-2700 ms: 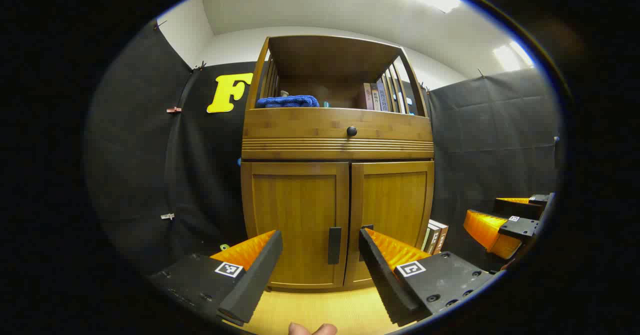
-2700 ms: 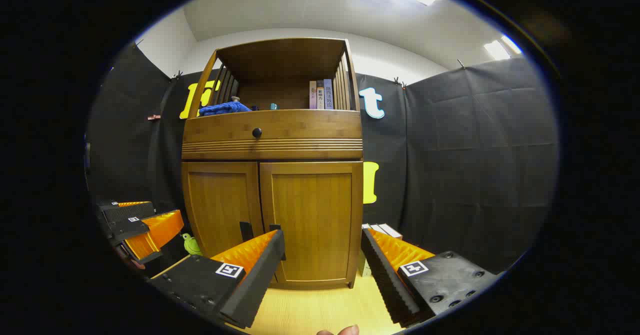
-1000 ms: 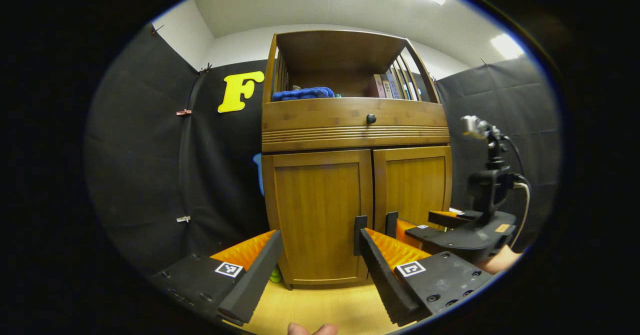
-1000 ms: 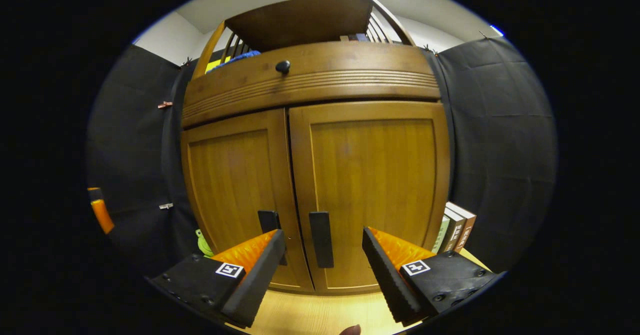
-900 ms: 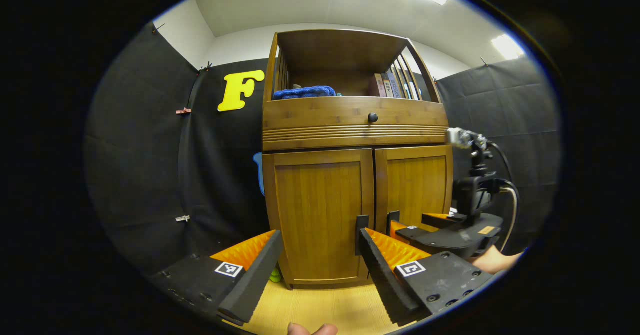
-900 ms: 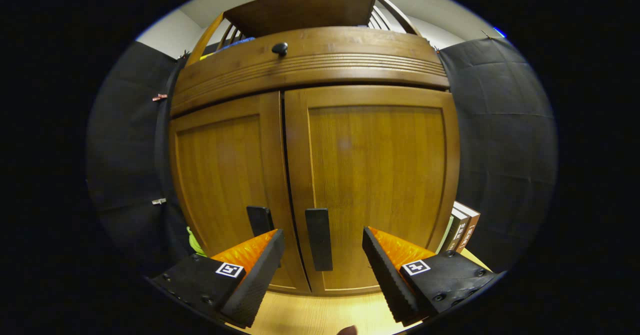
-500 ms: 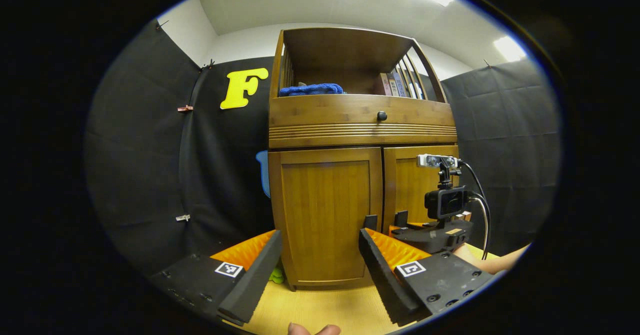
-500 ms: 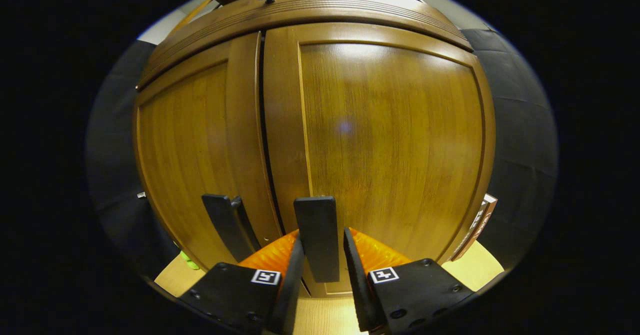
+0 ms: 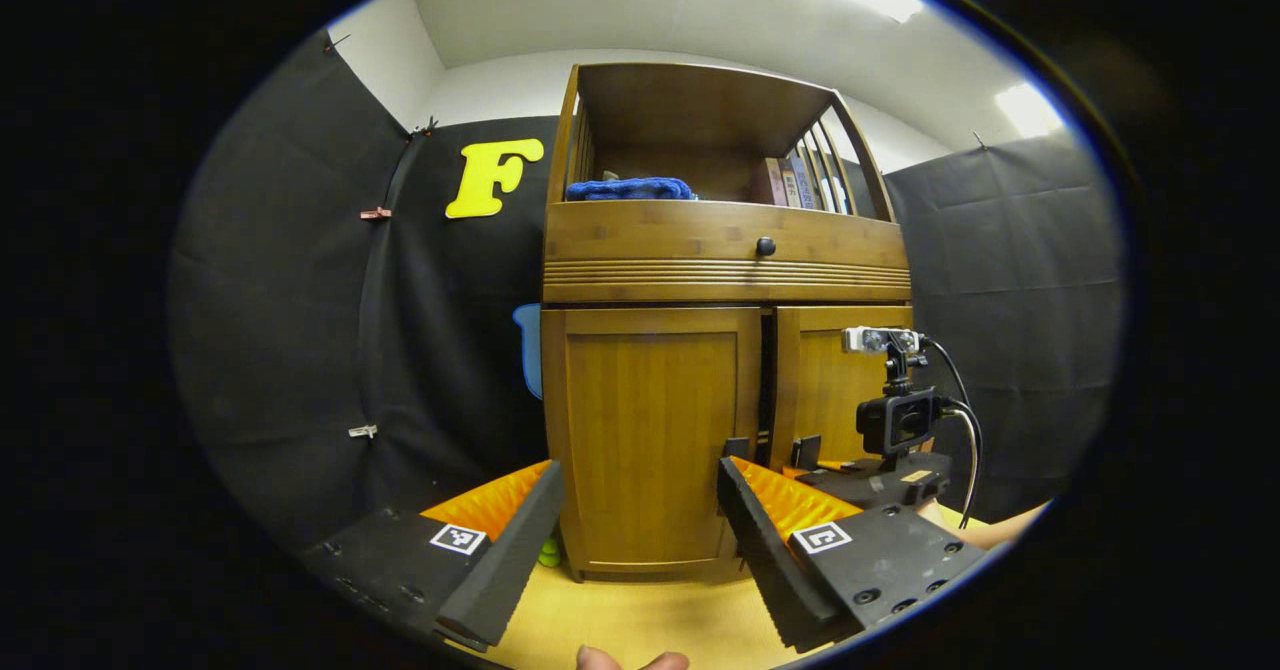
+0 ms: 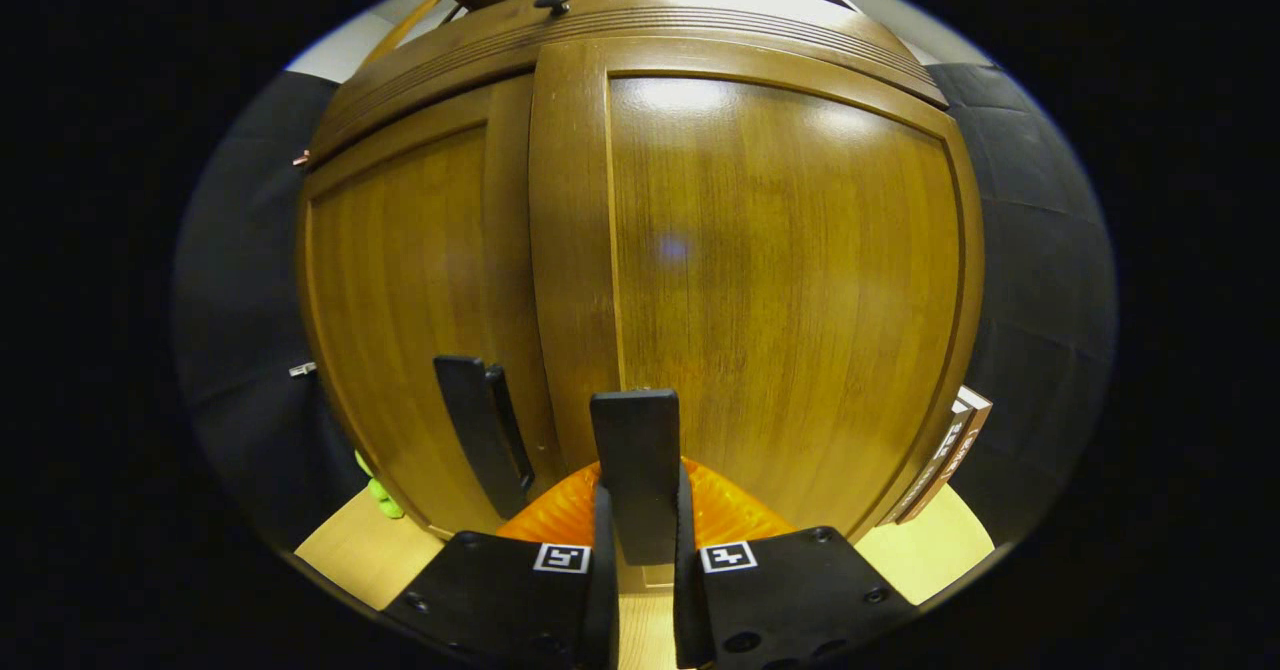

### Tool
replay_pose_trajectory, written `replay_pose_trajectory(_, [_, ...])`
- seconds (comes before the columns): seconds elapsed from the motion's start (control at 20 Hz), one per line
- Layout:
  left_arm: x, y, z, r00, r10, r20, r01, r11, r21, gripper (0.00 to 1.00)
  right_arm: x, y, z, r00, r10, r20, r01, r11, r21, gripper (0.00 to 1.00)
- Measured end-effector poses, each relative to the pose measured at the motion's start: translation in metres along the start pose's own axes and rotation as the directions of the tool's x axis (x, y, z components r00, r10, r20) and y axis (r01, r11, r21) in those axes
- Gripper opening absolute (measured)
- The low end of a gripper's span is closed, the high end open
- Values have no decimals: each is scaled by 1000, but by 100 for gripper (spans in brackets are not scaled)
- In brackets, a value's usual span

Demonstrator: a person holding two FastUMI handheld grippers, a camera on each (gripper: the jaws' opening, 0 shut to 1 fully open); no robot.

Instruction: Open the right door of the double-door shoe cabinet with the right hand, and open the left door with the left hand.

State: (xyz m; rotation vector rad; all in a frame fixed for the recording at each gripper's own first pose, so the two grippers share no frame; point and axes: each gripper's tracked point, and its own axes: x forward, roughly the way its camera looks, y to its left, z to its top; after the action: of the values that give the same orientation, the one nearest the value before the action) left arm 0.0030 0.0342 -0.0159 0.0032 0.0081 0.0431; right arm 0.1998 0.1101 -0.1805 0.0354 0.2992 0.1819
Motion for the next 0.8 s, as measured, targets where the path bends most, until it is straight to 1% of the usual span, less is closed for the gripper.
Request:
replay_pose_trajectory(0.15, [-3, -13, 4, 1000, -19, 4, 19, 999, -27, 96, -31, -7, -4, 1000, 30, -3, -30, 1000, 2, 25])
replay_pose_trajectory(0.35, [-3, -26, 9, 1000, -7, 18, 7, 1000, 0, 95, -73, -26, -8, 998, 61, -2, -61, 998, 21, 25])
replay_pose_trajectory(0.5, [0, -37, 8, 1000, -1, 16, 1, 1000, -5, 96, -105, -47, -11, 997, 77, -5, -76, 996, 37, 25])
replay_pose_trajectory(0.65, [5, -50, 9, 1000, -2, 19, 2, 1000, 0, 96, -129, -69, -13, 997, 78, -8, -78, 997, 28, 25])
replay_pose_trajectory(0.8, [15, -65, 11, 1000, -4, 21, 4, 1000, 1, 96, -151, -95, -15, 998, 58, -21, -58, 998, 35, 25])
